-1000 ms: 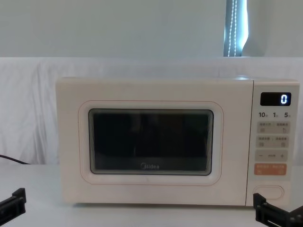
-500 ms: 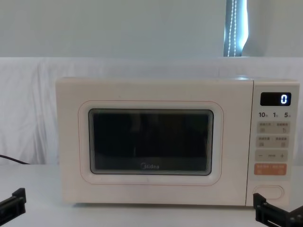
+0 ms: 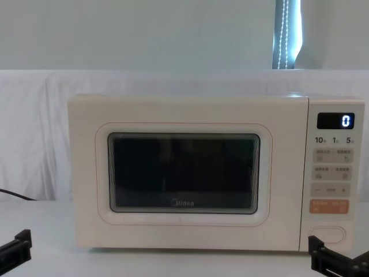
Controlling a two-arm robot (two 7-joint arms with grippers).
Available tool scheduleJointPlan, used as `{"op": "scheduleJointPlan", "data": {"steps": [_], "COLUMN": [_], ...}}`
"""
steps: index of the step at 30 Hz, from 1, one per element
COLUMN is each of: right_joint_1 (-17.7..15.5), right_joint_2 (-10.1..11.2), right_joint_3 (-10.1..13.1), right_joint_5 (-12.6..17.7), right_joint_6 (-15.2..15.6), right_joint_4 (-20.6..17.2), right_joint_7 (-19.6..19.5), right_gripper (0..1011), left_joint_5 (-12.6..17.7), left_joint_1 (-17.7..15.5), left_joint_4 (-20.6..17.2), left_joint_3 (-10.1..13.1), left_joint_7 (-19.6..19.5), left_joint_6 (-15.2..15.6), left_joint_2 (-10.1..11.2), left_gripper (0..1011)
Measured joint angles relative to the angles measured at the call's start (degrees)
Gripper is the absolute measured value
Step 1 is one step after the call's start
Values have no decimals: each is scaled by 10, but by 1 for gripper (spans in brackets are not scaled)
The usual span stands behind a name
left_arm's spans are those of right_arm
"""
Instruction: Press the button to open the microwave door with one hand; close the microwave door with the other hand.
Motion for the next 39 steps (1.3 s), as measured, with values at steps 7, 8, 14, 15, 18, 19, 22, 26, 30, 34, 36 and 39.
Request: {"op": "scheduleJointPlan", "data": {"steps": [7, 8, 14, 15, 18, 19, 22, 26, 30, 34, 36, 39], "right_joint_1": [0, 0, 0, 0, 0, 0, 0, 0, -1, -2, -1, 2], "right_joint_2": [0, 0, -2, -5, -10, -12, -18, -27, -37, -45, -48, -53], "right_joint_3": [0, 0, 2, 4, 7, 10, 16, 24, 34, 42, 46, 51], "right_joint_5": [0, 0, -1, -2, -4, -5, -5, -4, -2, -1, 0, -2], "right_joint_6": [0, 0, 1, 2, 4, 4, 11, 22, 31, 44, 60, 85], "right_joint_4": [0, 0, 0, 0, 0, 0, -3, -9, -17, -26, -32, -40], "right_joint_7": [0, 0, 1, 3, 6, 9, 15, 19, 20, 23, 26, 28], "right_gripper": [1002, 1002, 1002, 1002, 1002, 1002, 1002, 1002, 1002, 1002, 1002, 1002], "left_joint_5": [0, 0, 0, 0, 0, 0, 0, 0, 0, 0, 0, 0], "left_joint_1": [0, 0, 0, 0, 0, 0, 0, 0, 0, 0, 0, 0], "left_joint_4": [0, 0, 0, 0, 0, 0, 0, 0, 0, 0, 0, 0], "left_joint_3": [0, 0, 0, 0, 0, 0, 0, 0, 0, 0, 0, 0], "left_joint_7": [0, 0, 0, 0, 0, 0, 0, 0, 0, 0, 0, 0], "left_joint_6": [0, 0, 0, 0, 0, 0, 0, 0, 0, 0, 0, 0], "left_joint_2": [0, 0, 0, 0, 0, 0, 0, 0, 0, 0, 0, 0], "left_gripper": [1001, 1001, 1001, 1001, 1001, 1001, 1001, 1001, 1001, 1001, 1001, 1001]}}
